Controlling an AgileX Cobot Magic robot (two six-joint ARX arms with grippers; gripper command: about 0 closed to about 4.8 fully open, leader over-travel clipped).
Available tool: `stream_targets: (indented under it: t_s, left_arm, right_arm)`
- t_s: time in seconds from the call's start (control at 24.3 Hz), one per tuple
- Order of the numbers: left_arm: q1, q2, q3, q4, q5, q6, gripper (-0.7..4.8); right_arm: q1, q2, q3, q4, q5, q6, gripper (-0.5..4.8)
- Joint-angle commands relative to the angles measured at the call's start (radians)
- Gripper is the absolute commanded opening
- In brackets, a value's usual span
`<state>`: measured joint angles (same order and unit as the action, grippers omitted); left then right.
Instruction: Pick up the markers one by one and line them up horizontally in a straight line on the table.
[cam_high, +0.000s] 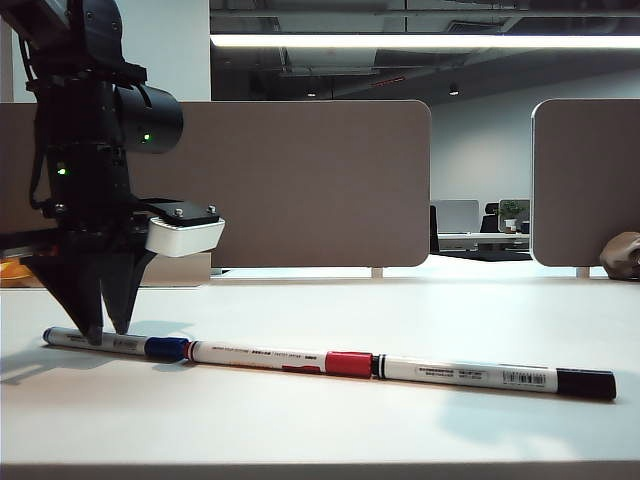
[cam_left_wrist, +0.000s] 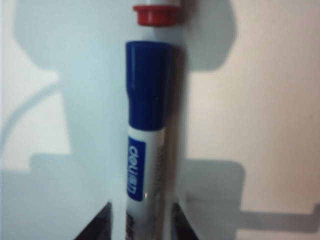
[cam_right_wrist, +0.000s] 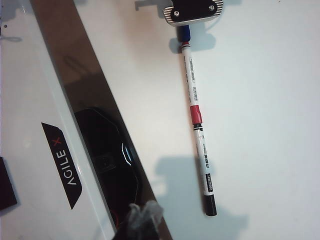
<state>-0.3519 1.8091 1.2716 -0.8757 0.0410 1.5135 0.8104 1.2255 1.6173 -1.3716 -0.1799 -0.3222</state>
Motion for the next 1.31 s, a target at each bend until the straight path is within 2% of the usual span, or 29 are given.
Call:
stream_targets:
  t_s: [0.04, 0.21, 0.25, 0.29, 0.33, 0.45, 0.53, 0.58, 0.62, 0.66, 0.74, 0.9, 0.99, 1.07, 1.11, 1.19, 1.31]
  left_arm:
    - [0.0, -0.019, 0.004, 0.0, 0.004, -0.003, 1.52]
    - [0.0, -0.059, 0.005, -0.01, 0.004, -0.011, 1.52]
    - [0.0, -0.077, 0.006, -0.023, 0.004, -0.037, 1.5]
    - [-0.004, -0.093, 0.006, -0.032, 0.004, -0.054, 1.28]
    - [-0.018, -0.127, 0.006, -0.042, -0.002, -0.074, 0.08]
    - [-0.041, -0.209, 0.006, -0.042, 0.0, -0.089, -0.05]
    - [-0.069, -0.275, 0.006, -0.042, 0.003, -0.186, -0.05]
    - [-0.087, -0.322, 0.006, -0.034, 0.034, -0.284, -0.05]
    - [-0.09, -0.344, 0.006, -0.029, 0.047, -0.326, -0.05]
    - [-0.101, -0.389, 0.006, -0.013, 0.068, -0.42, -0.05]
    - [-0.115, -0.47, 0.005, 0.039, 0.072, -0.547, -0.05]
    - [-0.116, -0.609, 0.005, 0.17, 0.1, -0.669, -0.05]
    - [-0.116, -0.699, 0.003, 0.24, 0.12, -0.782, -0.05]
    - [-0.116, -0.748, 0.001, 0.253, 0.131, -0.797, -0.05]
    - [-0.116, -0.787, -0.011, 0.275, 0.172, -0.822, -0.05]
    - [-0.116, -0.864, -0.067, 0.357, 0.191, -0.922, -0.05]
    - [-0.116, -0.975, -0.166, 0.449, 0.188, -1.003, -0.05]
  right_arm:
    - [0.002, -0.005, 0.004, 0.003, -0.006, 0.0, -0.05]
    - [0.002, -0.005, 0.004, 0.003, -0.006, 0.0, -0.05]
    - [0.002, -0.005, 0.004, 0.003, -0.006, 0.0, -0.05]
    - [0.002, -0.005, 0.004, 0.003, -0.006, 0.0, -0.05]
    - [0.002, -0.005, 0.004, 0.004, -0.006, 0.0, -0.05]
    - [0.001, -0.024, 0.004, 0.042, -0.001, 0.0, -0.05]
    - [-0.012, -0.056, 0.004, 0.097, -0.001, 0.0, -0.05]
    - [-0.033, -0.085, 0.004, 0.142, -0.002, 0.0, -0.05]
    - [-0.046, -0.102, 0.003, 0.168, -0.001, 0.001, -0.05]
    - [-0.066, -0.126, 0.003, 0.203, -0.002, 0.001, -0.05]
    - [-0.106, -0.173, 0.0, 0.253, -0.001, 0.0, -0.05]
    - [-0.163, -0.249, -0.015, 0.317, -0.001, 0.0, -0.05]
    - [-0.183, -0.332, -0.101, 0.425, -0.002, 0.0, -0.05]
    - [-0.187, -0.382, -0.165, 0.489, -0.002, 0.0, -0.05]
    - [-0.187, -0.44, -0.232, 0.552, -0.002, 0.002, -0.05]
    - [-0.187, -0.532, -0.339, 0.653, -0.002, 0.013, -0.05]
    - [-0.187, -0.654, -0.473, 0.785, 0.005, 0.042, -0.05]
